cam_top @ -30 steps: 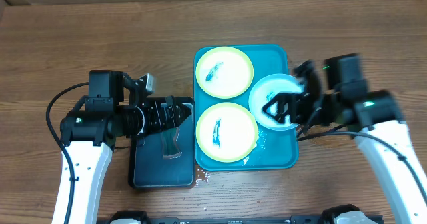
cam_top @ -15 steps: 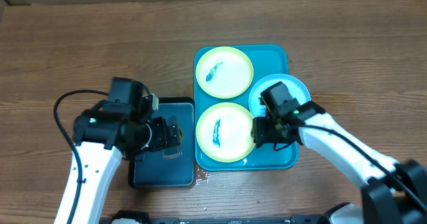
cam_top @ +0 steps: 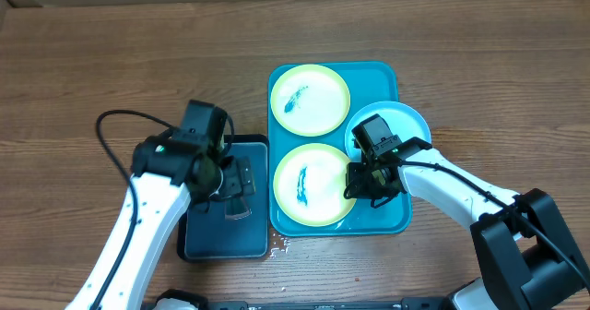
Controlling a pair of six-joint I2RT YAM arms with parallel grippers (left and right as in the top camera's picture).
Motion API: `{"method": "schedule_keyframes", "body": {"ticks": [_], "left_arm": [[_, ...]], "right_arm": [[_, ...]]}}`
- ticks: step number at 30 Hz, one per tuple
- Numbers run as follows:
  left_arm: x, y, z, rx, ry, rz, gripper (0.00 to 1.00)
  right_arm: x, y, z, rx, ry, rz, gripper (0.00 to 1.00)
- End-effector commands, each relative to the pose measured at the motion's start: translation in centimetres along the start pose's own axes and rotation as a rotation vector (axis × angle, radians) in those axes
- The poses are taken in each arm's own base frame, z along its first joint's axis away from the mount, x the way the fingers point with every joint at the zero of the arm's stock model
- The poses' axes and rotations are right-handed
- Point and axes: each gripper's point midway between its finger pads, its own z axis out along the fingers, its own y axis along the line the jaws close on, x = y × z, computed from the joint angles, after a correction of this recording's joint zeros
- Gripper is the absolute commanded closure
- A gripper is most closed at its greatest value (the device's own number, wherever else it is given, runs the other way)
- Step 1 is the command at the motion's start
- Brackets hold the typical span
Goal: Clean dirty plates on tray and stack at the side
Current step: 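Grasp the sponge with the left gripper, light-blue plate rim with right, then lift the sponge with the left gripper and move it onto the front yellow plate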
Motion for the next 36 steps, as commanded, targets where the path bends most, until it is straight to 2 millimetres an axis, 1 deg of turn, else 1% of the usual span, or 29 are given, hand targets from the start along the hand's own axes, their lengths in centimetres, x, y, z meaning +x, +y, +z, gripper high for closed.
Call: {"method": "schedule_keyframes", "body": {"ticks": [1,3,4,9,10,13,14,15,17,18,20,21,22,24,27,30,33,34,36], "left_arm": [[0.9,0.3,3.3,-0.041,0.100,-0.021,0.13],[1.1,0.4,4.8,-0.063,0.140,-0.027,0.21],[1.2,0.5,5.4,-0.076,0.161,-0.035,0.23],[1.6,1.4,8.7,-0.149,0.247,-0.049,0.28],[1.7,1.5,9.2,-0.158,0.263,-0.049,0.32],[1.8,1.6,10.9,-0.178,0.302,-0.050,0.44],[1.9,1.5,11.4,-0.175,0.313,-0.051,0.49],[2.0,1.4,11.8,-0.170,0.324,-0.054,0.58],[2.1,1.2,12.5,-0.163,0.341,-0.057,0.68],[2.1,1.2,12.7,-0.164,0.344,-0.057,0.72],[1.9,1.3,13.1,-0.172,0.339,-0.054,0.76],[1.7,1.3,13.2,-0.172,0.331,-0.046,0.86],[1.5,1.2,13.2,-0.168,0.325,-0.041,0.96],[1.2,1.1,13.1,-0.164,0.318,-0.042,0.96],[0.9,0.6,12.1,-0.147,0.330,-0.051,0.96],[0.3,0.2,10.3,-0.138,0.322,-0.052,0.96],[-0.8,-0.5,8.1,-0.116,0.284,-0.048,0.96],[-1.5,-1.1,6.8,-0.097,0.251,-0.034,0.96],[-2.1,-1.8,5.8,-0.079,0.221,-0.023,0.96]], "right_arm": [[-0.3,-1.2,0.3,0.055,-0.017,0.011,0.93],[-0.4,-1.3,0.3,0.062,-0.021,0.011,0.93],[-0.4,-1.3,0.3,0.062,-0.021,0.011,0.93],[-0.4,-1.3,0.3,0.062,-0.020,0.011,0.93],[-0.4,-1.3,0.3,0.062,-0.020,0.011,0.93],[-0.4,-1.3,0.3,0.062,-0.020,0.011,0.93],[-0.4,-1.3,0.3,0.062,-0.020,0.011,0.93],[-0.4,-1.3,0.3,0.062,-0.020,0.011,0.93],[-0.4,-1.3,0.3,0.062,-0.019,0.011,0.93],[-0.3,-1.3,0.3,0.062,-0.019,0.011,0.93],[-0.3,-1.3,0.3,0.063,-0.018,0.011,0.93],[-0.3,-1.3,0.3,0.063,-0.018,0.011,0.93],[-0.3,-1.3,0.3,0.063,-0.018,0.011,0.93],[-0.3,-1.3,0.3,0.063,-0.018,0.011,0.93],[-0.3,-1.3,0.3,0.064,-0.017,0.011,0.93],[-0.2,-1.4,0.3,0.065,-0.015,0.012,0.93],[-0.2,-1.4,0.3,0.065,-0.015,0.012,0.93],[-0.2,-1.4,0.3,0.065,-0.015,0.012,0.93],[-0.2,-1.4,0.3,0.065,-0.015,0.012,0.93]]}}
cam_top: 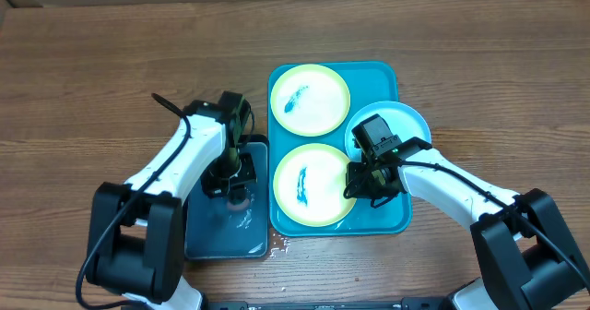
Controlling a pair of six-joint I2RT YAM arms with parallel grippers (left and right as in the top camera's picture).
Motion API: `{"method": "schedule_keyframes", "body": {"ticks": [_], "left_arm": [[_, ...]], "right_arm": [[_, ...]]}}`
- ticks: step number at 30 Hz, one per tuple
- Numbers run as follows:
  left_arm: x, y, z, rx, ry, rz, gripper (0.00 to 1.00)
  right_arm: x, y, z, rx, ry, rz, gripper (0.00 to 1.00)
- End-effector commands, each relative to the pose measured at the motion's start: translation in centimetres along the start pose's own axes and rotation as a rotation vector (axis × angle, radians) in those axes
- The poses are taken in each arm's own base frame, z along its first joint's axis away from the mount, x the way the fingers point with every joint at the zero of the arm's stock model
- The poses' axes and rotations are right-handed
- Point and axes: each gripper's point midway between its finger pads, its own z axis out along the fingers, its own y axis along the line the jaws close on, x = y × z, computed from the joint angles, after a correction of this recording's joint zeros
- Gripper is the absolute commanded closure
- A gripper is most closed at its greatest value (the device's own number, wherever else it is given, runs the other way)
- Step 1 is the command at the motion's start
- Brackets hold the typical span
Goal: Clean dirty plates on tray and stack at the side
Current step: 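Lift the sponge with the left gripper and move it onto the front yellow plate, then scrub the front yellow plate with the sponge in the left gripper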
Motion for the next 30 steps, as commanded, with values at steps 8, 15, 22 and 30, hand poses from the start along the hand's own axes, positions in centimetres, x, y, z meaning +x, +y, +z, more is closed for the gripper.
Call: {"method": "schedule_keyframes", "body": {"ticks": [8,15,22,30], "left_arm": [[0.1,-8.2,-4.2,0.220,-0.150,0.193,0.96],[1.1,-15.4,-2.5,0.283,-0.221,0.308,0.96],[0.3,-16.2,2.6,0.242,-0.112,0.179,0.96],[-1.6,-11.2,3.7,0.150,-0.041,0.044,0.96]], "right_arm": [[-0.2,-1.3,0.4,0.062,-0.013,0.005,0.93],[-0.2,-1.3,0.4,0.062,-0.013,0.005,0.93],[-0.2,-1.3,0.4,0.062,-0.013,0.005,0.93],[-0.2,-1.3,0.4,0.062,-0.013,0.005,0.93]]}}
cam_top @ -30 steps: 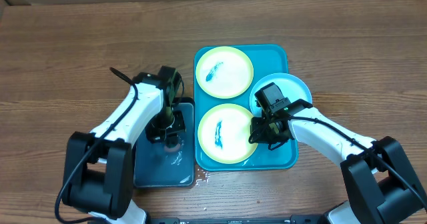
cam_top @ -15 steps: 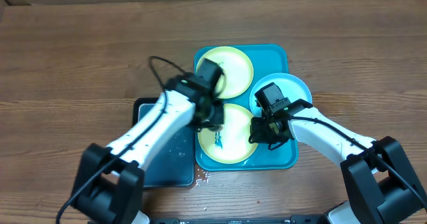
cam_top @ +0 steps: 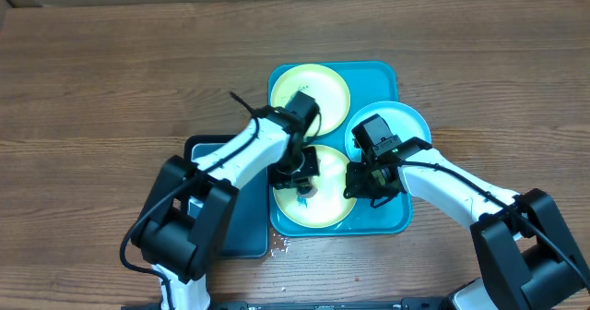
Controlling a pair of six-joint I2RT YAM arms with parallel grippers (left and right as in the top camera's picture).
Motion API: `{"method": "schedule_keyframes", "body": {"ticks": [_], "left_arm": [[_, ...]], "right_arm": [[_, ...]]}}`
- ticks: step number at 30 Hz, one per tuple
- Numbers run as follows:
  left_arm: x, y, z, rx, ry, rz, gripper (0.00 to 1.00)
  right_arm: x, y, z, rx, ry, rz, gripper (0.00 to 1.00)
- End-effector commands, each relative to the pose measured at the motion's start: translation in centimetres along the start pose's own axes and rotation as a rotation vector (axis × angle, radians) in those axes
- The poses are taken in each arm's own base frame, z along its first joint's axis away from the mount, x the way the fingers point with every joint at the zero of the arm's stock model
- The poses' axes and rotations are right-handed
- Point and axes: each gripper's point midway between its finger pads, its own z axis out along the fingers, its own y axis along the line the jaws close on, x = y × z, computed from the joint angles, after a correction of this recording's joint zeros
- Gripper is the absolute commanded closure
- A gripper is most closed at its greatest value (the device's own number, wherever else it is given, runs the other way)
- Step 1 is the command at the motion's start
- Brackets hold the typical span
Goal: Clean dirty plates on tray and stack at the side
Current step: 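Scrub the front yellow plate with the sponge in the left gripper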
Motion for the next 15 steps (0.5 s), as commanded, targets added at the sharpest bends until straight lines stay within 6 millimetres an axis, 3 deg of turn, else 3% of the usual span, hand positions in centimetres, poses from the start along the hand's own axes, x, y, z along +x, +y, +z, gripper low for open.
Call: {"method": "schedule_keyframes", "body": {"ticks": [1,4,8,15], "left_arm": [[-1.5,3.9,0.1,-0.111,-0.014,-0.090,0.96],[-1.6,5.2,-0.2,-0.144,-0.006,-0.070,0.96],[-1.0,3.9,0.0,-0.083,0.026,-0.013,0.96],[1.6,-3.6,0.7,0.177,0.088,0.185,0.96]], "right_arm": [[-0.2,-1.3,0.4,0.061,-0.012,0.006,0.93],[-0.2,-1.3,0.4,0.061,-0.012,0.006,0.93],[-0.2,-1.3,0.4,0.061,-0.013,0.006,0.93],[-0.2,-1.3,0.4,0.060,-0.013,0.006,0.93]]}}
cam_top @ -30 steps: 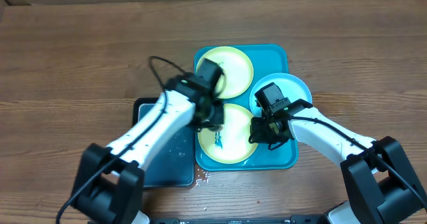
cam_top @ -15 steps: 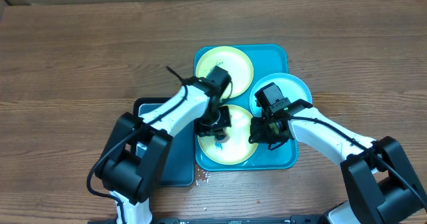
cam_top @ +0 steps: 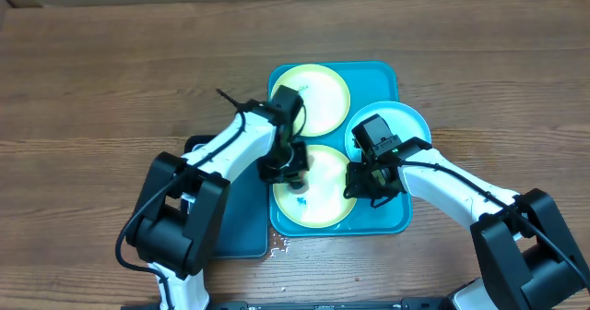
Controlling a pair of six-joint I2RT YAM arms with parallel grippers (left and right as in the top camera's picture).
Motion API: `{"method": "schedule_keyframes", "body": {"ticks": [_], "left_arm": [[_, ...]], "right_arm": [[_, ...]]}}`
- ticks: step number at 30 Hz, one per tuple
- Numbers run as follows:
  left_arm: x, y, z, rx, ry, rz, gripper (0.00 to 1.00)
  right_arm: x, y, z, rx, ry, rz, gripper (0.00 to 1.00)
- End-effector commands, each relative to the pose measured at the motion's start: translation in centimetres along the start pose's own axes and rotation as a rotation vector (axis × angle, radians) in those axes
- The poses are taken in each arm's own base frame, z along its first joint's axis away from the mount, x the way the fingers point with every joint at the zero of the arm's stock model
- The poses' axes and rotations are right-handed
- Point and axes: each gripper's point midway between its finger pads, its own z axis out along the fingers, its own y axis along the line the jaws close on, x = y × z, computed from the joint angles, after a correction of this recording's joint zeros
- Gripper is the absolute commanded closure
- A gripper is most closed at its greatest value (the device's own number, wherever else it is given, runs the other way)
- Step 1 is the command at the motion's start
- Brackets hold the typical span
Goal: Clean dirty plates on tray and stack at the side
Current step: 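Scrub the front yellow plate with the sponge in the left gripper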
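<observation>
A teal tray holds two yellow-green plates. The far plate shows a blue smear. My left gripper is low over the near plate, pressing a small pale sponge on its left half and hiding most of that plate's smear. My right gripper sits at the near plate's right rim and looks shut on it. A light blue plate overlaps the tray's right edge behind the right wrist.
A dark shallow tray with wet spots lies left of the teal tray. A small water spill marks the table between them. The brown wooden table stretches around both trays.
My left gripper has shifted a little to the left and away on the near plate, sponge still under it. The right gripper and all plates stayed where they were.
The left gripper was down in the dark tray with the sponge, and was still there a moment later with the arm swung round. Then it stood over the near yellow-green plate, where it is now. The right gripper stayed at that plate's rim throughout.
</observation>
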Motion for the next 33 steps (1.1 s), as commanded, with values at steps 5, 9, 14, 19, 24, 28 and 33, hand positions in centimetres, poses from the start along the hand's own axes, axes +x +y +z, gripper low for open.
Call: {"method": "schedule_keyframes", "body": {"ticks": [5,9,14,19,24,28,33], "left_arm": [[4.2,-5.0,2.0,0.111,0.115,0.166,0.96],[5.6,-3.8,2.1,0.056,0.167,0.138,0.96],[5.3,1.2,1.6,-0.206,0.126,0.058,0.96],[3.7,5.0,0.4,-0.408,0.034,0.033,0.96],[2.0,8.2,-1.6,-0.578,-0.049,0.011,0.96],[0.6,7.9,-2.7,-0.556,-0.080,-0.016,0.96],[-0.1,3.3,-1.4,-0.299,-0.046,0.011,0.96]], "right_arm": [[-0.2,-1.3,0.4,0.061,-0.012,0.006,0.93],[-0.2,-1.3,0.4,0.061,-0.012,0.006,0.94],[-0.2,-1.3,0.4,0.061,-0.011,0.006,0.94],[-0.2,-1.3,0.4,0.061,-0.011,0.006,0.94],[-0.1,-1.3,0.4,0.062,-0.010,0.006,0.94],[-0.2,-1.3,0.4,0.061,-0.011,0.006,0.94],[-0.2,-1.3,0.4,0.061,-0.012,0.006,0.94]]}}
